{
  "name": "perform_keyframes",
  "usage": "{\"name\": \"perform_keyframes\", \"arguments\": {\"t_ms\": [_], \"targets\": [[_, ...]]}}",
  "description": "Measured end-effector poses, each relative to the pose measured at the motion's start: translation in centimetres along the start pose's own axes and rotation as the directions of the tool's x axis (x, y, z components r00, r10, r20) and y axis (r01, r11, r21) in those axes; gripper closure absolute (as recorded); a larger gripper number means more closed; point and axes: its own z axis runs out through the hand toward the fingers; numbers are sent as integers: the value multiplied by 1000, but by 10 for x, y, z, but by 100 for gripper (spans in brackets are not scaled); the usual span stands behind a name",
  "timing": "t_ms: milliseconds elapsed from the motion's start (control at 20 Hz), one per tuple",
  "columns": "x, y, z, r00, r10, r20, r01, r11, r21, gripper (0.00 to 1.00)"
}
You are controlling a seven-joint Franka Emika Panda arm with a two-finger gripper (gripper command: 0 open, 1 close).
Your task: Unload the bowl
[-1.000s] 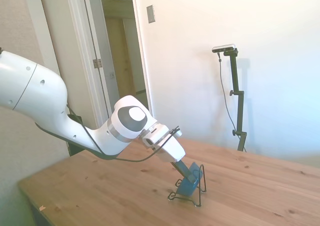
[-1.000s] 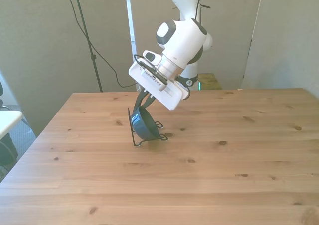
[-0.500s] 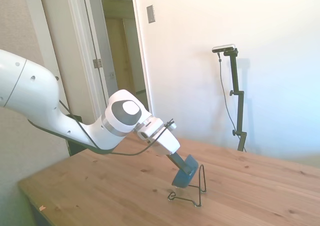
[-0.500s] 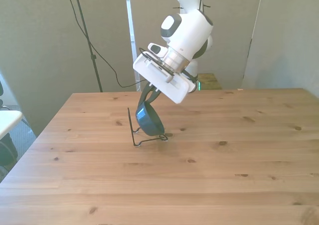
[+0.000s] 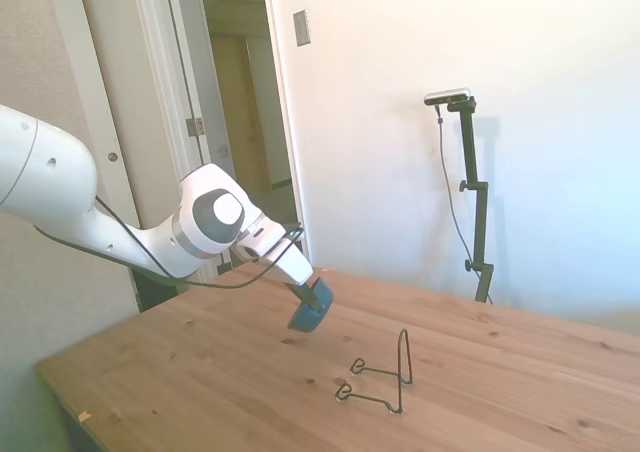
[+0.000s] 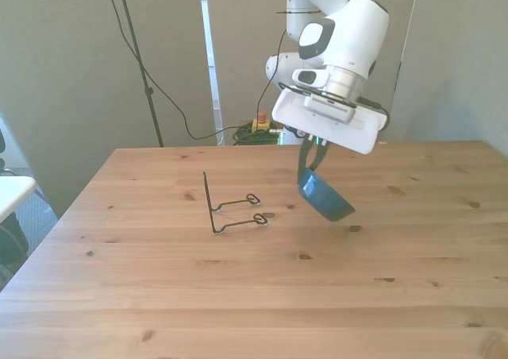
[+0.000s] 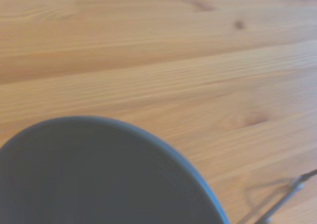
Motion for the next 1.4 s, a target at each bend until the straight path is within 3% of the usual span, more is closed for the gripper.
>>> {"name": "perform_keyframes", "arguments": {"t_ms": [200,500,1000,1050,1400], "targets": [[-19,-6,15,979,-55,195,45,998,53,100],[-18,-4,26,899,-80,430,40,994,101,100],[3,-3,73,852,6,524,-7,1000,0,100],[4,-3,75,849,9,528,-6,1000,-8,0],[11,-3,79,844,20,535,-8,1000,-24,0]]}}
